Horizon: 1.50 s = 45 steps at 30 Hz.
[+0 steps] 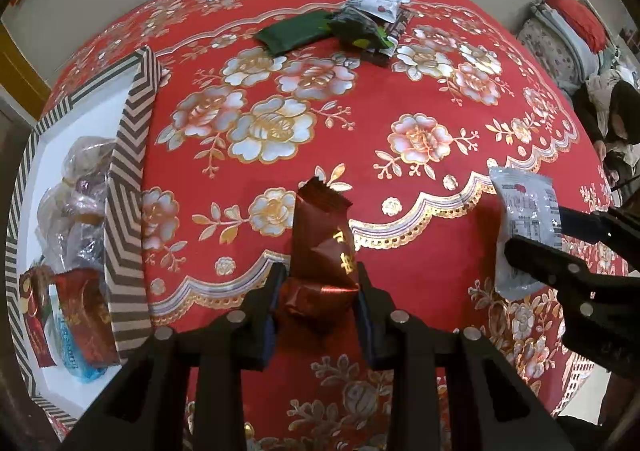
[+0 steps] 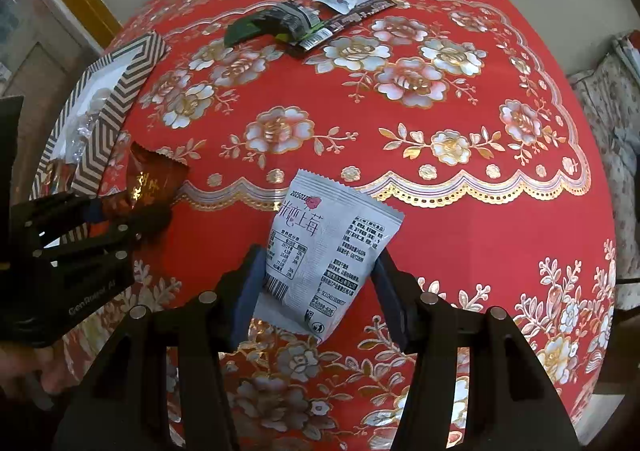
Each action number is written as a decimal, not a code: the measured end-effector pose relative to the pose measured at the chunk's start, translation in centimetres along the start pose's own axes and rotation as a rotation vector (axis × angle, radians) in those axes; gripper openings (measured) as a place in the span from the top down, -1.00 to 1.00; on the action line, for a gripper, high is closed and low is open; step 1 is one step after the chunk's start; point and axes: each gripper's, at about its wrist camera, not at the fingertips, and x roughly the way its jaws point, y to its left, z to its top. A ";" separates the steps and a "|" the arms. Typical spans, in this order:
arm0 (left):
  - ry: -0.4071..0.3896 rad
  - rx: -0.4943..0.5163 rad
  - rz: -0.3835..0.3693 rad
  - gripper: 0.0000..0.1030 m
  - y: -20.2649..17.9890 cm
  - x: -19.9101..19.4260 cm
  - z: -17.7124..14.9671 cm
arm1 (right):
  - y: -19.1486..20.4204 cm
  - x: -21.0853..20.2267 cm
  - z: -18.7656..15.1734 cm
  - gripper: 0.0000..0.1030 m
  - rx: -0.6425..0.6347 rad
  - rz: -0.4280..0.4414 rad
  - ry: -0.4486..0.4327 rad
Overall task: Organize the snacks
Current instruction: 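Carry the white packet and brown candy packet over the white tray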
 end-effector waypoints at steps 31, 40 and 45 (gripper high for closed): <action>-0.084 -0.081 0.066 0.33 4.5 -3.7 -2.2 | 5.3 -2.5 0.5 -0.04 -0.099 0.005 -0.080; -0.115 -0.148 0.089 0.33 8.3 -5.0 -2.8 | 9.3 -3.2 2.4 -0.04 -0.164 0.022 -0.115; -0.132 -0.188 0.093 0.33 10.6 -5.8 -3.2 | 12.1 -3.2 3.2 -0.04 -0.201 0.037 -0.123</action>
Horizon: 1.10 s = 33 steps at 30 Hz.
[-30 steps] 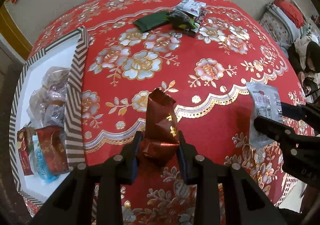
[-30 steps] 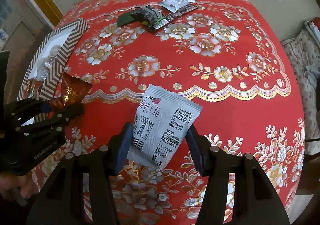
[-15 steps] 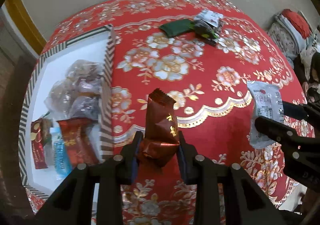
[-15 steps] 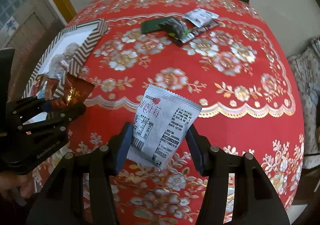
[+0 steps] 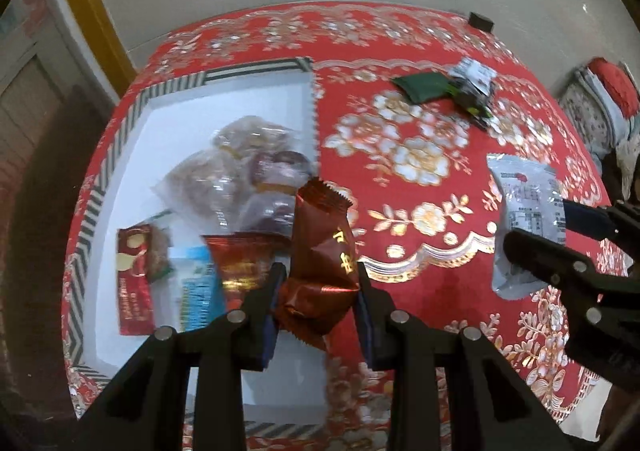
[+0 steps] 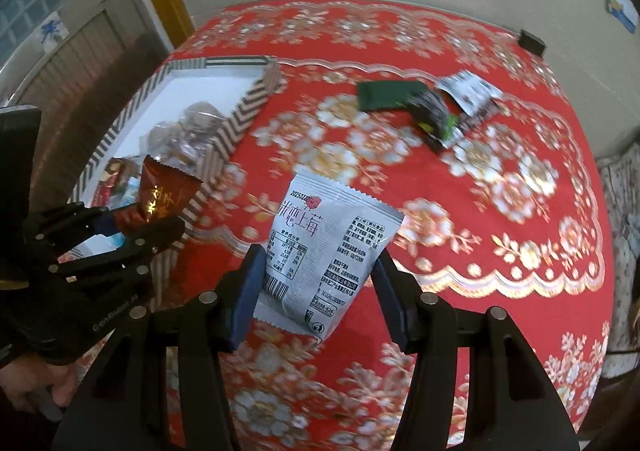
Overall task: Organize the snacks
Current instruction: 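Carry the white packet and brown candy packet over the white tray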
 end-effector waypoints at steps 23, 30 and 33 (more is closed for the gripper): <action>-0.024 -0.206 0.049 0.33 11.3 0.6 1.2 | 8.9 2.1 6.0 -0.04 -0.083 0.064 -0.006; -0.008 -0.181 0.075 0.33 12.9 1.9 2.6 | 10.2 5.2 8.7 -0.04 -0.065 0.115 0.051; 0.002 -0.169 0.079 0.33 13.1 2.6 3.2 | 10.5 6.4 9.8 -0.04 -0.060 0.125 0.080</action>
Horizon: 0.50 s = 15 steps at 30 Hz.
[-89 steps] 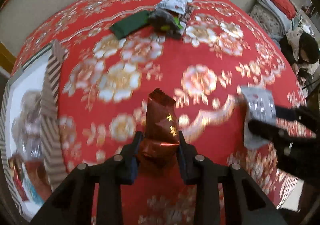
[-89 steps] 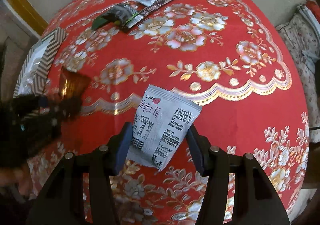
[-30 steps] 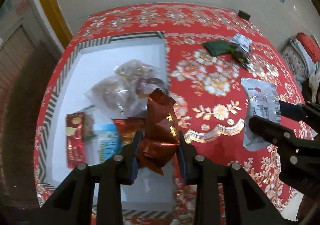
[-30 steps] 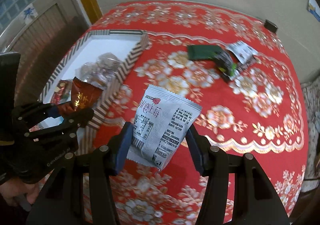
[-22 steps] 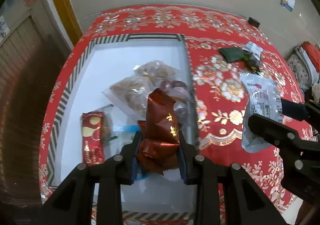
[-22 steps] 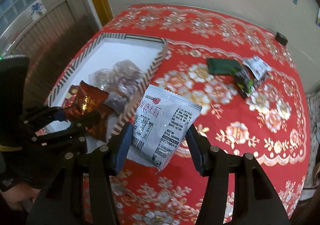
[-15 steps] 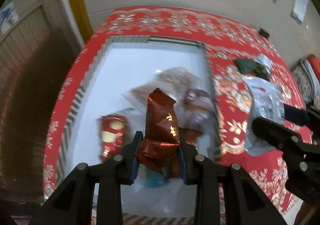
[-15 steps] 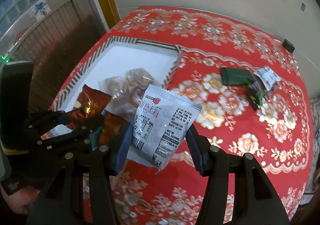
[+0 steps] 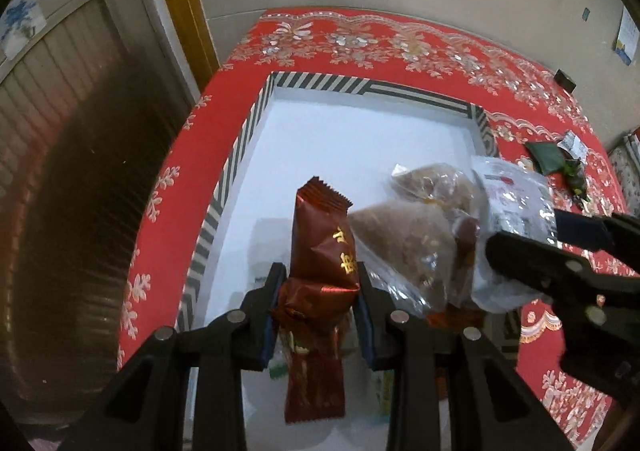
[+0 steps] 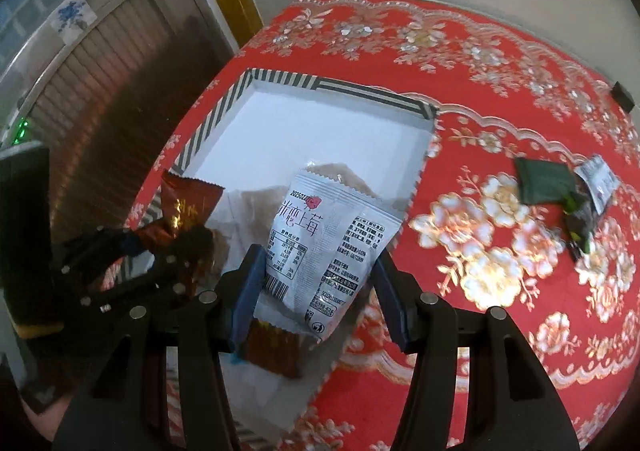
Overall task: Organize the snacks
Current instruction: 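Carry the white packet and brown candy packet over the white tray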
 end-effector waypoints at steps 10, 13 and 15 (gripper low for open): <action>0.006 0.024 -0.009 0.33 0.1 1.8 2.3 | 0.1 1.9 3.4 -0.04 -0.016 -0.036 0.018; 0.007 0.031 -0.003 0.33 0.0 2.4 2.7 | -0.2 2.4 3.9 -0.04 -0.009 -0.045 0.025; 0.014 0.029 -0.005 0.33 0.0 2.8 2.8 | -0.3 2.8 4.2 -0.04 -0.011 -0.051 0.031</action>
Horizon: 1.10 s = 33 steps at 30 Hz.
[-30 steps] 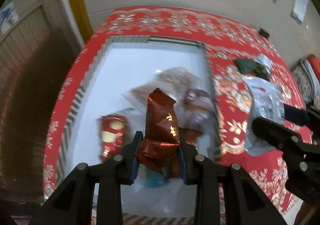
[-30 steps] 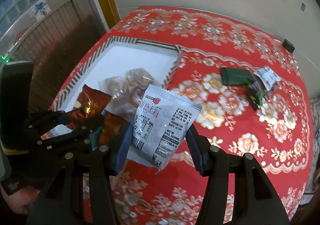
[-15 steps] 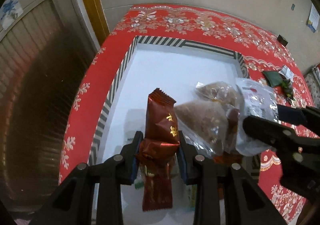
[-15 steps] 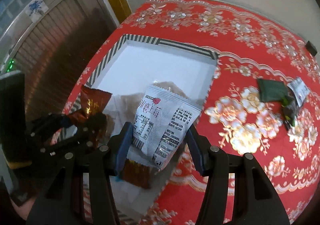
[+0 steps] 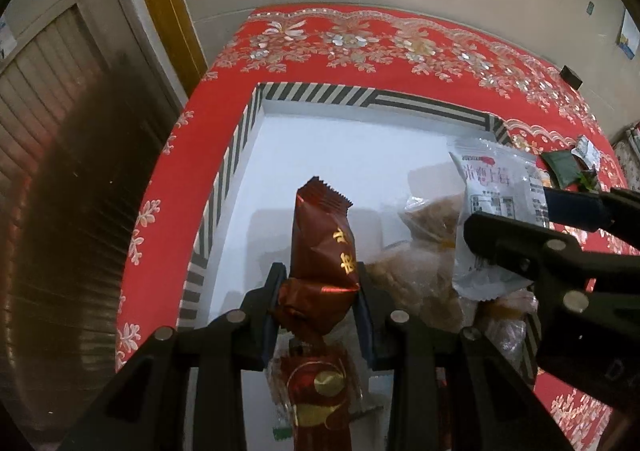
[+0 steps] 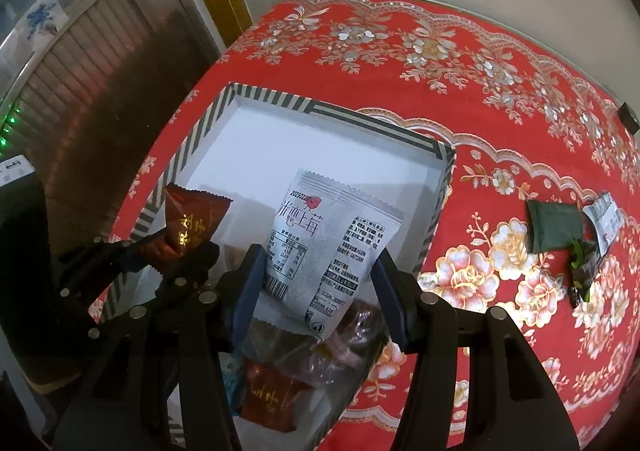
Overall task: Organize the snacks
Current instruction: 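Carry the white packet and brown candy packet over the white tray, then open both grippers to release the packets into the tray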
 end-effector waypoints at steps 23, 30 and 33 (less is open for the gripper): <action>0.018 -0.004 0.025 -0.36 0.2 0.9 0.0 | -0.2 1.2 0.3 -0.09 0.045 0.015 0.012; -0.013 -0.024 0.033 -0.53 0.2 -0.4 -0.3 | -0.5 -0.7 -0.6 -0.30 0.044 0.044 -0.038; -0.033 -0.037 0.048 -0.56 0.2 -1.2 -0.6 | -0.6 -1.5 -0.9 -0.31 0.050 0.059 -0.048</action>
